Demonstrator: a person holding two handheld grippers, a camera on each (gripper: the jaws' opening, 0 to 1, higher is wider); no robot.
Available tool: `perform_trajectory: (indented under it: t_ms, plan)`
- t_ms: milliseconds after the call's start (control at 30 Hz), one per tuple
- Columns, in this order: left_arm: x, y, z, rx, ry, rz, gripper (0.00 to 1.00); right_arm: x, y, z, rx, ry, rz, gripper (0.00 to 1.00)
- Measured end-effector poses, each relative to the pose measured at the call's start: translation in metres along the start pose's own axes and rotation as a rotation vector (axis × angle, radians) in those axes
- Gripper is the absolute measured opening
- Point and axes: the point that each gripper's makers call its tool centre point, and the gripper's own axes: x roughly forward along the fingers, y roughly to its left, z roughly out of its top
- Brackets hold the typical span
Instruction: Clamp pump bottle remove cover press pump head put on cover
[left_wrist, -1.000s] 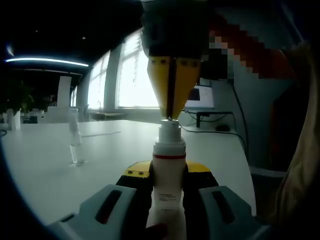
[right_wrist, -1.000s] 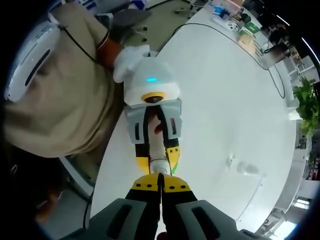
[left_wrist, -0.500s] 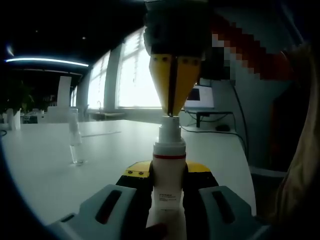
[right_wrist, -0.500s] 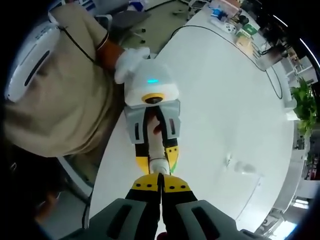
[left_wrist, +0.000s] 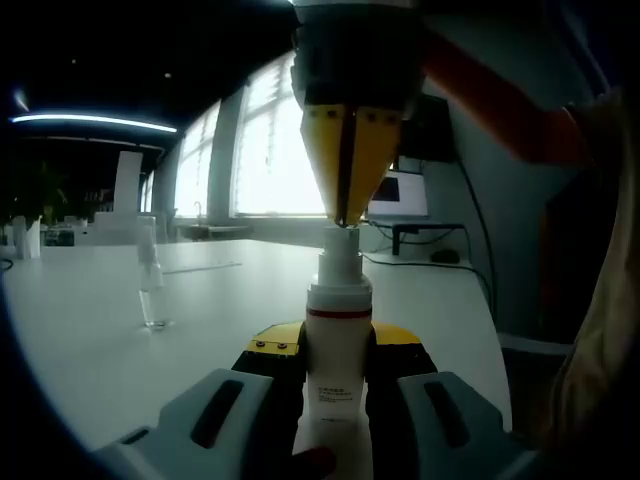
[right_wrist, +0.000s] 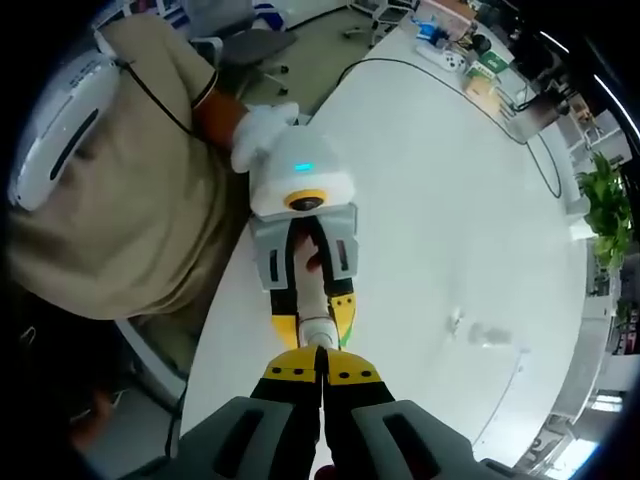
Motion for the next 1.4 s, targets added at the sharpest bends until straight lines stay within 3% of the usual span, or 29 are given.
perform_trajectory:
  t_ms: [1400]
  plan:
    - [0.0003, -0.0011, 0.0005, -0.001, 0.0, 0.003, 0.14, 0.0024, 0.002, 0.0002, -0.022, 0.051, 0.008, 0.0]
